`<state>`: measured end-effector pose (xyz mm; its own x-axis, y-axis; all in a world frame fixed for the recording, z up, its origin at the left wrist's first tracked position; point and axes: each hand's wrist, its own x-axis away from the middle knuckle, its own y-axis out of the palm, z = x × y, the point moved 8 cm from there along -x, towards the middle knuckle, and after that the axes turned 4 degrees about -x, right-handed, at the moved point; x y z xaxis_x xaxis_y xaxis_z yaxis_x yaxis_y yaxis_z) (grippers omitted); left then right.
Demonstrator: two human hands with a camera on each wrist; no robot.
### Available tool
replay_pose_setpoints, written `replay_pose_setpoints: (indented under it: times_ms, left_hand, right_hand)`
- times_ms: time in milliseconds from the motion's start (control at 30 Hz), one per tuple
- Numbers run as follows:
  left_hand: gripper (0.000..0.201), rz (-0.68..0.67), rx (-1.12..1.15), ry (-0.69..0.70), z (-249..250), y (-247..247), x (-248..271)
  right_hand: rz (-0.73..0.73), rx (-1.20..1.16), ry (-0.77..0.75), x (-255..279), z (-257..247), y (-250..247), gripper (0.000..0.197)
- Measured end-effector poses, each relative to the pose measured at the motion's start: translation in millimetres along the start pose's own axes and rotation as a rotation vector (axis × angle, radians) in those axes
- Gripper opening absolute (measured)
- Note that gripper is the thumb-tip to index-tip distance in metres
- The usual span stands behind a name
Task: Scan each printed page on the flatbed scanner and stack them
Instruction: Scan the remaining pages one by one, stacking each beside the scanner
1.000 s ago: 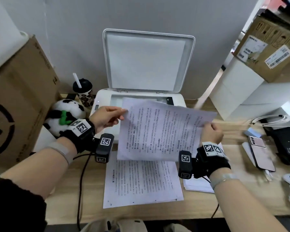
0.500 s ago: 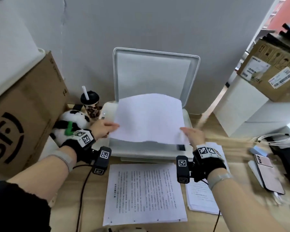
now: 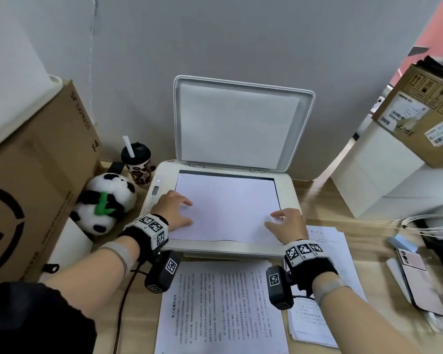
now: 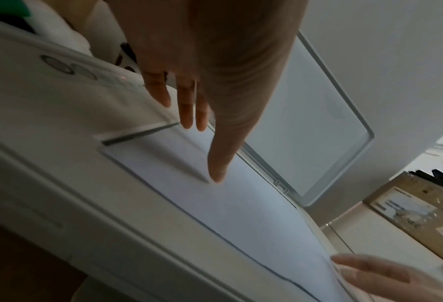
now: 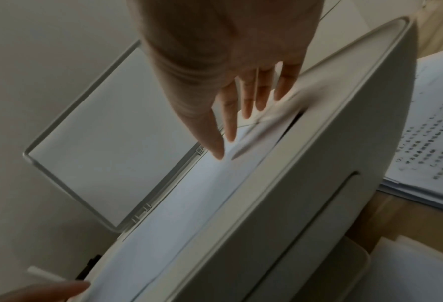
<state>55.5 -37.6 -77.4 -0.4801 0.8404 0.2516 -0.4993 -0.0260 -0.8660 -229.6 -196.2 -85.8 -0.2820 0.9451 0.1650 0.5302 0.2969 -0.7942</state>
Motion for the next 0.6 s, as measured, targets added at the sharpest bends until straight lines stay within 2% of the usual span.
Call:
replay_pose_setpoints:
  times_ms: [100,200,600]
  left_hand:
    - [0.063,-0.069,-0.137,0.024,8.1,7.2,-1.9]
    - [0.063,-0.082,-0.149,0.018,9.8,7.2,-5.5]
    - [0.063,-0.084,-0.124,-0.049,3.7,5.5,-17.5]
  right_hand:
    - [-0.066,0.086,-0.088,3.8,-9.3,9.9,0.052]
    - [-0.074,0.144,-0.117,4.5,-11.4,14.3,0.064]
    - [-0.116,0.24,-0.128,3.2,-24.4,10.5,0.07]
